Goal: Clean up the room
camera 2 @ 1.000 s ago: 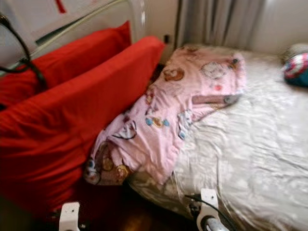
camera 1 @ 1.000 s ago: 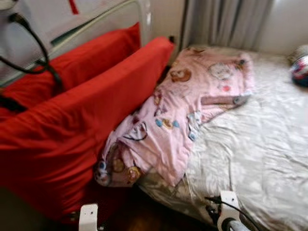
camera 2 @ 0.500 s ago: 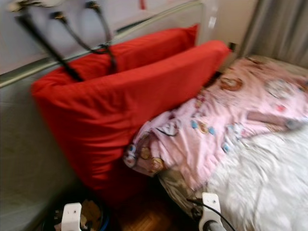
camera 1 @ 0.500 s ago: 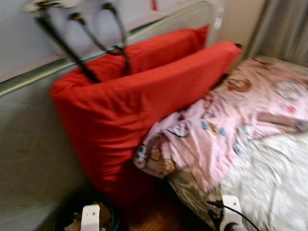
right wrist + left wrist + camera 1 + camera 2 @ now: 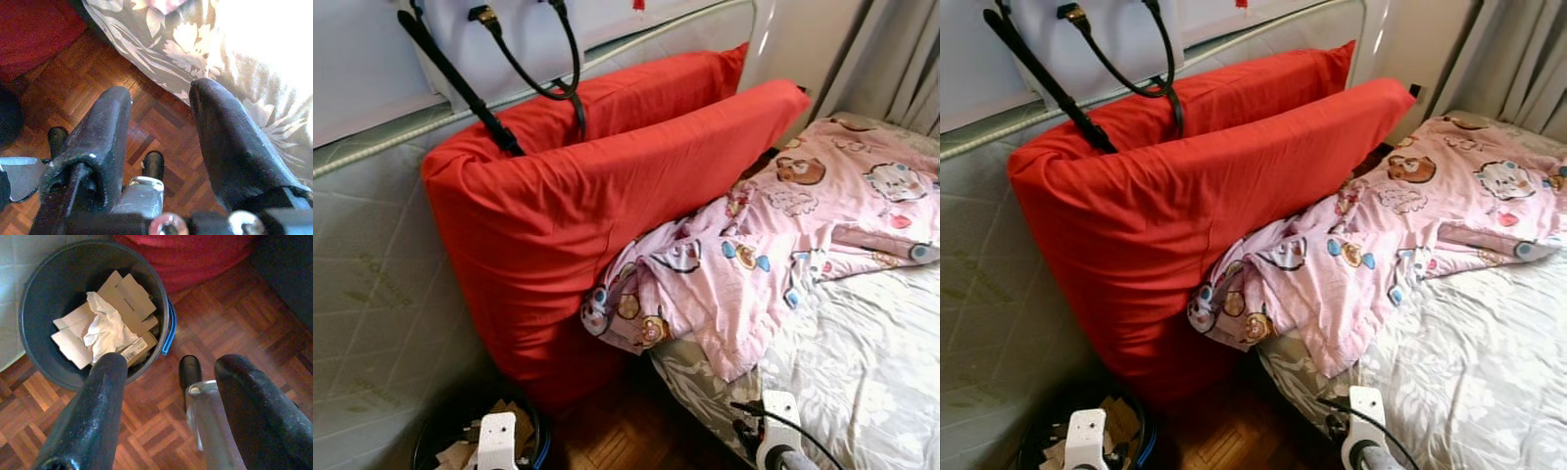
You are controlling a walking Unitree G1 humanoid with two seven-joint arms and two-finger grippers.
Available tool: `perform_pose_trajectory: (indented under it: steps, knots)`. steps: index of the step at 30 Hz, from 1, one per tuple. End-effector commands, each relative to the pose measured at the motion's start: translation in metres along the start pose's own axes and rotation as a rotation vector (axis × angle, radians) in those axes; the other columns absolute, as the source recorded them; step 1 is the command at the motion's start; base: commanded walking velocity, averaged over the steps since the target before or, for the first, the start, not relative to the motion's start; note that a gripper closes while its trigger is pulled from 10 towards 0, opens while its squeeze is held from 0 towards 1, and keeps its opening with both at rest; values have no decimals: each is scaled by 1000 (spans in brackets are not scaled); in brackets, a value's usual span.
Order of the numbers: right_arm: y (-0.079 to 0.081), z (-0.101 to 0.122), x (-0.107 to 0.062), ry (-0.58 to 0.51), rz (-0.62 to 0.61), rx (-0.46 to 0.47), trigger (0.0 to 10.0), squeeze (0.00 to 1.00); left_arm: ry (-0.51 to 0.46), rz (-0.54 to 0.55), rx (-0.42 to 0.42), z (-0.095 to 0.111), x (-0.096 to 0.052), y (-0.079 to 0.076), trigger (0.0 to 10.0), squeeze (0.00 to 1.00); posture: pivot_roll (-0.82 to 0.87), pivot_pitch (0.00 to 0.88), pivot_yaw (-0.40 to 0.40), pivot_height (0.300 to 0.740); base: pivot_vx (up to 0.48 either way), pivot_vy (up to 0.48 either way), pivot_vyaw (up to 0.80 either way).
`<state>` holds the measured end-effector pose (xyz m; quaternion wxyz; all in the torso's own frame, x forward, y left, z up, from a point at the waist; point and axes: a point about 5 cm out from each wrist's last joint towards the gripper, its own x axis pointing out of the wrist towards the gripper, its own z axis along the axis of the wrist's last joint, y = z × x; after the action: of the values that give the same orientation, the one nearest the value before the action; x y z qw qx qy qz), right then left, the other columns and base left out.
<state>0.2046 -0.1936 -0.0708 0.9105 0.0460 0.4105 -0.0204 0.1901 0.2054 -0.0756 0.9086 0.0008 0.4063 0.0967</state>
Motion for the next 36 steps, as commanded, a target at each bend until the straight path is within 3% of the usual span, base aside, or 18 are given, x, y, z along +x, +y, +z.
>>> perform_pose_trajectory:
  steps: [1, 24, 36]
  knots:
    - [1, 1, 0, -3, -1, 15, 10000, 0, 10, 9, -15, -2, 0, 3, 10000, 0, -35, 69, -8, 740, 307, 0, 0]
    - [1, 0, 0, 0, 1, 7, 10000, 0, 9, 8, -23, -2, -1, 3, 10000, 0, -35, 74, -8, 740, 308, 0, 0]
    - [4, 5, 0, -61, 33, 10, 10000, 0, -49, 13, -13, 2, -1, 5, 10000, 0, -42, 89, 1, 740, 0, 0, 0]
